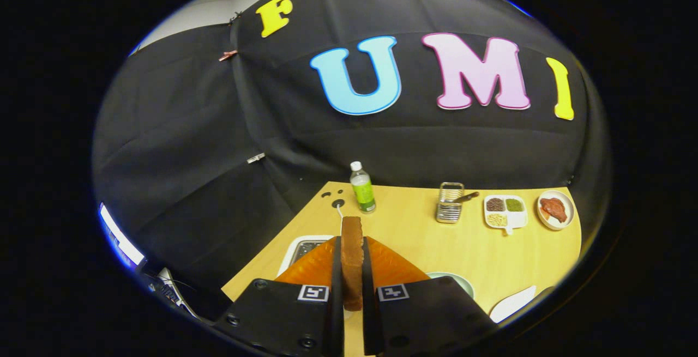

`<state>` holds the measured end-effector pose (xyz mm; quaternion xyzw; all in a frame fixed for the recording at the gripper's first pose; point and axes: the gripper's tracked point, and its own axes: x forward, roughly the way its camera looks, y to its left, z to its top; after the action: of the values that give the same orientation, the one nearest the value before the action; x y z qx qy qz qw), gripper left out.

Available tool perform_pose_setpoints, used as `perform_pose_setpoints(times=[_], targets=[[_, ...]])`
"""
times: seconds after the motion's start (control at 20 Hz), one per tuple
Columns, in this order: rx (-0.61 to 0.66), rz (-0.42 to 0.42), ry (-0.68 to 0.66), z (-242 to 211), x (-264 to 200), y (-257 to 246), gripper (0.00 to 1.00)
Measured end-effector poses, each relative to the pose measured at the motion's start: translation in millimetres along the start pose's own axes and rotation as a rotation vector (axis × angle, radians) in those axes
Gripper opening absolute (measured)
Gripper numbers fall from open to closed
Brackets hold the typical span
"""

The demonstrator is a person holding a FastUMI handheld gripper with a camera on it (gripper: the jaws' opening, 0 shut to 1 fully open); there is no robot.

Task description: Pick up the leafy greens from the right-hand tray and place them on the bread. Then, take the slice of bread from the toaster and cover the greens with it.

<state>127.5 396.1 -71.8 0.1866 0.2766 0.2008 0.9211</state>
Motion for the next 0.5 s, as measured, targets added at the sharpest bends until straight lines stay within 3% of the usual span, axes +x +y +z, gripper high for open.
perform_pose_setpoints(times=[0.25,0.5], targets=[[0.028,-0.107,0.037,-33,-17,-73,0.18],[0.074,-0.164,0.100,-83,-8,-113,0.18]])
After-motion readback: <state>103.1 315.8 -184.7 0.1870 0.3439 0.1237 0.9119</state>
